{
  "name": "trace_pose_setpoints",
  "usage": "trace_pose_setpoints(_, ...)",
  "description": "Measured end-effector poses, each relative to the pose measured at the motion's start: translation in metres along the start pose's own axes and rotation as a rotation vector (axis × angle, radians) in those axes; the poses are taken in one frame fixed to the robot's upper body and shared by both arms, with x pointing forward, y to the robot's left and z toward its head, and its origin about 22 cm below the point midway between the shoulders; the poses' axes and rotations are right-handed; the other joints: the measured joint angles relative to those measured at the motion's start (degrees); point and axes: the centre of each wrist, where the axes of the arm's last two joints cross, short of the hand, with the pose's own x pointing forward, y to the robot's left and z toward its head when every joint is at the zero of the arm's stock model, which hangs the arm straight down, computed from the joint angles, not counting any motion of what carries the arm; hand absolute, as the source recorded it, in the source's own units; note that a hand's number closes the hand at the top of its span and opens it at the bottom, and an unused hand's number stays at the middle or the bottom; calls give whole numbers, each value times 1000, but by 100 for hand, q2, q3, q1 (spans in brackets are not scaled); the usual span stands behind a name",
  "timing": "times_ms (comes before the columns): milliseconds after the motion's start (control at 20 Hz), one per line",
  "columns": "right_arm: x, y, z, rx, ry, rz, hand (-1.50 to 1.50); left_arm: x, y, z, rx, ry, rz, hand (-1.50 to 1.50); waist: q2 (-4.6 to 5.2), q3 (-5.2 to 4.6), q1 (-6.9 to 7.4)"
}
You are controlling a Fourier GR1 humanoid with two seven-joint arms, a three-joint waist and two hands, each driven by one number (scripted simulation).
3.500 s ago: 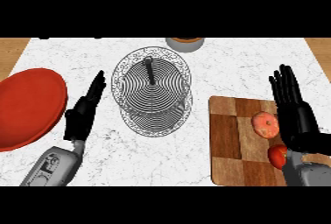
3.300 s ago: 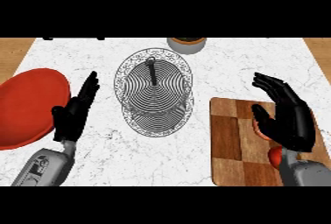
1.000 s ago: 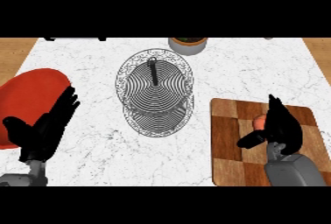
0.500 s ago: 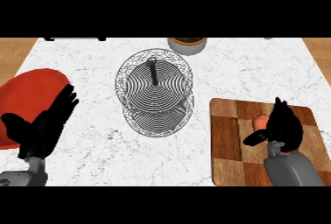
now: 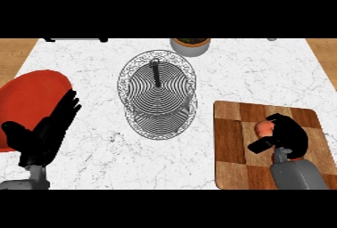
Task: Pick the squash from the cutting board and place it in the tiered basket
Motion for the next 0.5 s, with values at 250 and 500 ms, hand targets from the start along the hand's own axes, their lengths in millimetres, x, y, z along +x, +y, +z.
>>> trace_pose_setpoints(250, -1, 2, -8, 24, -33, 66, 150, 1, -1, -6, 3, -2, -1, 0, -26, -32, 5)
trace_pose_setpoints(500, 5, 10, -6, -6, -64, 120, 150, 4, -6, -5, 0, 1, -2, 0, -43, -46, 14)
